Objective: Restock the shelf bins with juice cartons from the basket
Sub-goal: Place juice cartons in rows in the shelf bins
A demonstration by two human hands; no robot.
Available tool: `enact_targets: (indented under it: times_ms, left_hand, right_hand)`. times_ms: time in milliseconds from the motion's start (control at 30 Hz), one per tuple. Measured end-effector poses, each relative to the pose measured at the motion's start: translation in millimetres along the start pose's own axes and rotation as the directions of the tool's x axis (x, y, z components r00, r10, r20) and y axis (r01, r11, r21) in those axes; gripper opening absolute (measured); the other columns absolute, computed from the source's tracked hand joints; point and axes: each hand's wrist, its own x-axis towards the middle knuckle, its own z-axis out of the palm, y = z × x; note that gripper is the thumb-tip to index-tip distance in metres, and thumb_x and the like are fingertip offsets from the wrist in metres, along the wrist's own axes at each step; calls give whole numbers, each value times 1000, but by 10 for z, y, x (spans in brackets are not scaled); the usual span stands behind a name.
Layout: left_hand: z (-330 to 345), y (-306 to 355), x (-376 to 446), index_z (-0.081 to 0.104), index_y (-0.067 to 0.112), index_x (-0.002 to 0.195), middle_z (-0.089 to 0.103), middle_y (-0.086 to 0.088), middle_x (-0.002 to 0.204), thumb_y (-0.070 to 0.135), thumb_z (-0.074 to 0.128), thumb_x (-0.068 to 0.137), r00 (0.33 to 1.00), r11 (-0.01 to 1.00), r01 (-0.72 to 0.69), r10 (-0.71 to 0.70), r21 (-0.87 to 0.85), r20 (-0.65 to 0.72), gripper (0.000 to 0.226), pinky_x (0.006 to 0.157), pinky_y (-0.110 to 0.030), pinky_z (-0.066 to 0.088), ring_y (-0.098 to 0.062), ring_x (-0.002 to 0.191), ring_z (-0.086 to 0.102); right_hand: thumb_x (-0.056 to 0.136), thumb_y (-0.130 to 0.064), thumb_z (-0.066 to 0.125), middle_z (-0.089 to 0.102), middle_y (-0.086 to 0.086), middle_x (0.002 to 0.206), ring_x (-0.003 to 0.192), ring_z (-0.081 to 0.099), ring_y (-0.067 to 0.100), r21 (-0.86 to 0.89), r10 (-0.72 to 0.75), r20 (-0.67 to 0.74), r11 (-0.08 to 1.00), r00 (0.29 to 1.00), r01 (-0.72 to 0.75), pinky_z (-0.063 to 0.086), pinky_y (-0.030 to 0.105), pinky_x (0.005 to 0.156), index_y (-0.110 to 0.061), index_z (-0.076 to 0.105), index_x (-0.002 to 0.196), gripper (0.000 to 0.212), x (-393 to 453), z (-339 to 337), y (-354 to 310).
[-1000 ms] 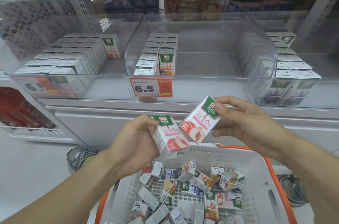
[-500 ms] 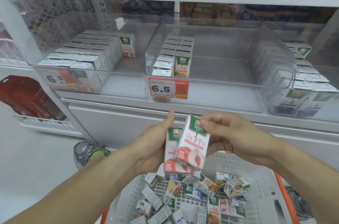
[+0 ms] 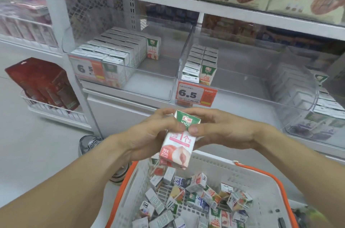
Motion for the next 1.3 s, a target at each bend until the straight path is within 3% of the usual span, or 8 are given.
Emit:
enact_targets:
  times_ms: [233, 367, 567, 667, 767, 867, 1067, 1300]
  left_hand:
    - [-51, 190, -210, 46, 10, 131, 70, -30, 94, 3, 65, 61, 999, 999, -40, 40, -18, 28, 73, 60, -33, 57, -31, 73, 71]
    - [-238, 211, -214, 31, 14, 134, 73, -15, 77, 12, 78, 47, 981, 982, -122, 97, -144, -167, 99, 59, -33, 56, -29, 70, 72]
    - [-555, 572, -312, 51, 10, 117, 49, -20, 109, 47, 74, 62, 948, 941, -241, 177, -235, -266, 71, 56, -35, 49, -29, 77, 58]
    - [-825, 796, -293, 61, 18, 111, 60, -6, 116, 41, 67, 74, 757, 892, -404, 451, 203, -473, 44, 74, -37, 52, -22, 92, 63]
    - [-1224, 826, -115, 60, 26, 116, 57, 2, 120, 31, 69, 78, 410, 379, -42, 850, 925, -330, 40, 100, -40, 42, -20, 116, 52]
    - [-1452, 658, 118, 60, 25, 120, 54, -3, 124, 51, 73, 65, 462, 100, 166, 871, 981, -167, 62, 103, -49, 35, -29, 128, 43]
    - [-1442, 482, 334, 62, 23, 113, 57, -2, 125, 50, 80, 70, 326, 109, 240, 927, 965, -186, 54, 102, -52, 35, -29, 138, 38]
    - [-1505, 435, 396, 63, 26, 115, 57, 1, 130, 51, 78, 72, 279, 136, 177, 943, 975, -182, 53, 100, -53, 35, -26, 140, 38]
  right_hand:
    - [86, -7, 62, 60, 10, 117, 99, 52, 22, -195, 81, 150, 980, 985, -51, 49, 24, 70, -34, 53, 137, 58, 426, 90, -299]
    - [81, -7, 62, 62, 10, 101, 92, 50, 26, -283, 53, 88, 959, 995, -26, 46, 22, 64, -2, 56, 126, 46, 586, 141, -479]
    - [68, -19, 73, 68, 6, 92, 85, 52, 30, -359, -148, 20, 922, 989, 145, 42, 36, 64, -9, 58, 114, 49, 695, 148, -841]
    - [68, -8, 76, 69, 5, 94, 85, 61, 26, -449, -311, -92, 861, 946, 240, 45, 43, 70, -14, 59, 108, 44, 778, 114, -1112]
    - [68, -4, 81, 67, 9, 101, 86, 69, 25, -592, -463, -235, 765, 855, 252, 56, 38, 76, -18, 61, 103, 43, 981, 45, -1382]
    - [67, -9, 86, 65, -1, 99, 81, 63, 14, -798, -566, -289, 588, 772, 132, 54, 32, 74, -24, 61, 102, 45, 1364, -126, -1548]
    - [69, -30, 82, 56, -3, 116, 103, 55, 18, -936, -421, -341, 234, 841, -262, 46, 28, 77, -27, 59, 114, 51, 2367, -543, -1587]
    - [72, -16, 86, 29, 10, 158, 139, 40, 28, -860, -415, -496, 355, 763, -366, 41, 27, 99, -24, 33, 149, 94, 2988, -750, -1350]
